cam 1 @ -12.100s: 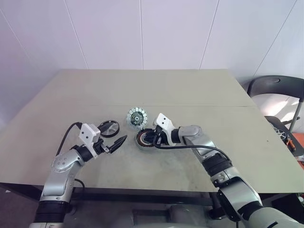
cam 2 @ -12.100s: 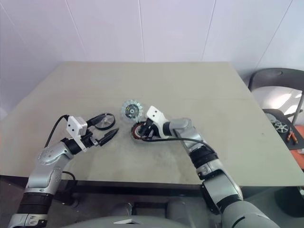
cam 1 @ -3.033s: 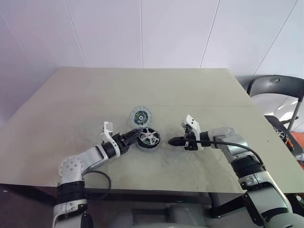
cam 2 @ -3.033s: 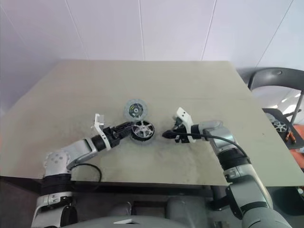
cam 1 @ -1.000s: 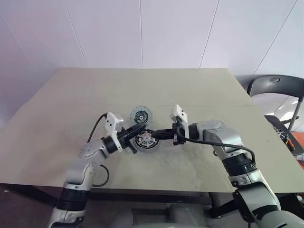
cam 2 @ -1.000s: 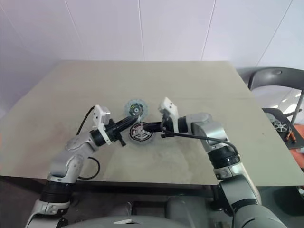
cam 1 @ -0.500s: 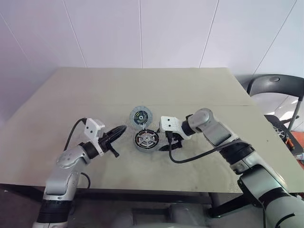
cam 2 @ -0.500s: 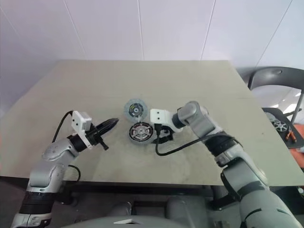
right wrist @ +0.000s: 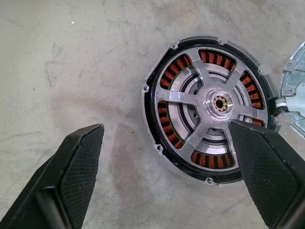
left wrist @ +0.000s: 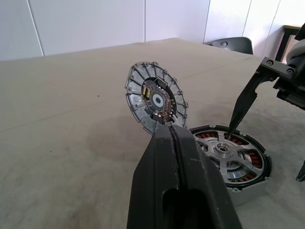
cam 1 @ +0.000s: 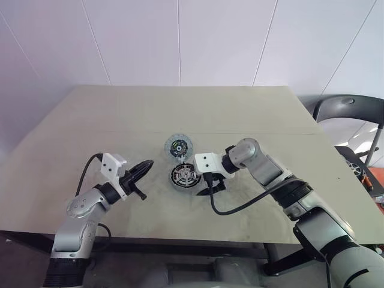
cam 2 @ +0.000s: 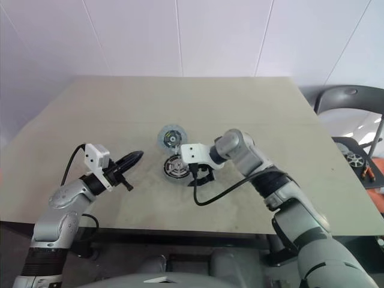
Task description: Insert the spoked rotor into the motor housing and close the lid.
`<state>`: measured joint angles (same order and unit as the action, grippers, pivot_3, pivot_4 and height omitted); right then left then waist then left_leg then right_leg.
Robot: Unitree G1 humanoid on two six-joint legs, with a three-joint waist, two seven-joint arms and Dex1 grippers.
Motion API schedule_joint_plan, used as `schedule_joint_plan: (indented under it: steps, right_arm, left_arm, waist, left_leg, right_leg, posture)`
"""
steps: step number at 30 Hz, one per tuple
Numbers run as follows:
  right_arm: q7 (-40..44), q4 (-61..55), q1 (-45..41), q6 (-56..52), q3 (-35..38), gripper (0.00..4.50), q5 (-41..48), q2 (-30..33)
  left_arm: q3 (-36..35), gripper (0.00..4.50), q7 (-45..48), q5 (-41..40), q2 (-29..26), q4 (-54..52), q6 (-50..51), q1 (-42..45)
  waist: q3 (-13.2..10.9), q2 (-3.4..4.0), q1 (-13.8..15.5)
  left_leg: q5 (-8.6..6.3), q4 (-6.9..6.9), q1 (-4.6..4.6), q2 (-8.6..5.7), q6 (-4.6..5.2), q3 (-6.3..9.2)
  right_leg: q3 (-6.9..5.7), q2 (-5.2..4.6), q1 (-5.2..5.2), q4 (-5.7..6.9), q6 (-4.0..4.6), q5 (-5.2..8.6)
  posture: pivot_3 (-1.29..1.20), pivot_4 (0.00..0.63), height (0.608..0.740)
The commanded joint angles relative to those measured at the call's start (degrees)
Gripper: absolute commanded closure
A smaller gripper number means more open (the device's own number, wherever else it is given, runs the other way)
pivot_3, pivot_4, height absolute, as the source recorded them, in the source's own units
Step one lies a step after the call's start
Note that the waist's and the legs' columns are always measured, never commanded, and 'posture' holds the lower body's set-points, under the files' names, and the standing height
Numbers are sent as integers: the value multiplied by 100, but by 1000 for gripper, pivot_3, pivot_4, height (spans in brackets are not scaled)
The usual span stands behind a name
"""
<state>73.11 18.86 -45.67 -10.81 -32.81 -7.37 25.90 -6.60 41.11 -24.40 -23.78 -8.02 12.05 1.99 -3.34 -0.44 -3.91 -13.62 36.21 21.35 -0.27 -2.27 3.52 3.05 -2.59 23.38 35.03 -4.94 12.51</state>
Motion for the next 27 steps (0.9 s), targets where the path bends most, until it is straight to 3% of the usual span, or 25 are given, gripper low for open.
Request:
schedule_joint_plan:
  steps: [1,7,10,18,21,26,27]
  right_arm:
    - [-189,87,-59,285,-57,122,-334,26]
    - [-339,407,-69,560,-122,122,-634,-64]
    - [-466,545,-30,729,-221,732,-867,-99]
    - [-385,410,41,689,-97,3348,-820,-276]
    - [-282,255,68,603,-75,3348,-771,-329]
    - [-308,98,118,517,-50,4364,-771,-402]
    - [-321,88,120,503,-41,4364,-782,-417]
  left_arm:
    - [-93,4500,-6,-42,-32,-98,-83,94]
    - [-58,4500,-45,-14,-1,-86,-83,104]
    - [-10,4500,-58,-25,39,-141,-57,85]
    - [14,4500,-76,-25,38,-114,-46,111]
    - [22,4500,-74,-9,28,-82,-52,128]
    - [31,4500,-62,9,16,-53,-60,147]
    - [30,4500,-58,9,11,-49,-61,148]
  waist:
    - [0,0,-2]
    - [1,0,-6]
    - [2,-1,-11]
    - [8,-11,-30]
    - [8,-10,-20]
    - [8,-11,-26]
    - [8,-11,-27]
  left_leg:
    - [0,0,0,0,0,0]
    - [0,0,-3,0,0,0]
    - [0,1,-11,0,0,0]
    - [0,-4,-35,2,0,0]
    - [0,-6,-54,3,0,1]
    - [-1,-9,-54,3,0,0]
    - [0,-12,-53,3,0,0]
  right_leg:
    - [0,0,0,0,0,0]
    - [0,0,-1,3,0,0]
    - [0,0,-7,5,0,0]
    - [0,2,-22,9,1,1]
    - [0,3,-31,15,1,1]
    - [0,2,-30,12,2,2]
    - [0,2,-28,12,2,2]
  posture:
    - [0,0,740]
    - [0,0,740]
    - [0,0,740]
    - [0,0,740]
    - [0,0,740]
    - [0,0,740]
    - [0,0,740]
